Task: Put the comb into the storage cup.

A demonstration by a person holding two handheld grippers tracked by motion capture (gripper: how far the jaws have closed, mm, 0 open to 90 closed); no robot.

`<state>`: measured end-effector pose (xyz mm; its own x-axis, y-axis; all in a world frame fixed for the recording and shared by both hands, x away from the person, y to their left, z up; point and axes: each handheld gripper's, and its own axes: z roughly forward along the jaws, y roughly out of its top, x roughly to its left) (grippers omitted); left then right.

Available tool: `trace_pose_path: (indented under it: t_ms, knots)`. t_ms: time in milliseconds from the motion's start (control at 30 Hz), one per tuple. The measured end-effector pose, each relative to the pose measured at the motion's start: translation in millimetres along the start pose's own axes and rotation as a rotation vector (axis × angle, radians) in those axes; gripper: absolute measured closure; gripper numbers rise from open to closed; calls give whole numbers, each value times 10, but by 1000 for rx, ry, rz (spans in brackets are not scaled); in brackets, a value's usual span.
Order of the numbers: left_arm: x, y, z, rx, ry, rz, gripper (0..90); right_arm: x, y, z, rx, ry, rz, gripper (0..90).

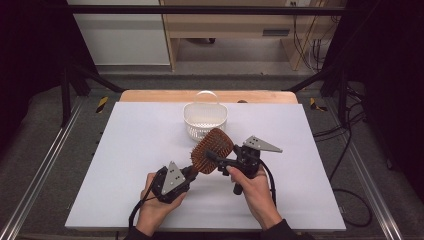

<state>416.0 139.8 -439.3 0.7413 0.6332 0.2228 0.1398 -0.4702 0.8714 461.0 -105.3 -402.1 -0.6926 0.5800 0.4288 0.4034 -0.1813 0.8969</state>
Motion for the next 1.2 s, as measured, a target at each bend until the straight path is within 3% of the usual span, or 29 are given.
trace_pose_path:
  t_ms: [433,1200]
  knots:
    - [-13,-1,-6,-12,5,-1,725,-4,61,34,-21,18,51,270]
    - [50,-27,-35,-35,12,-31,725,29,137,84,-33,43,81,415]
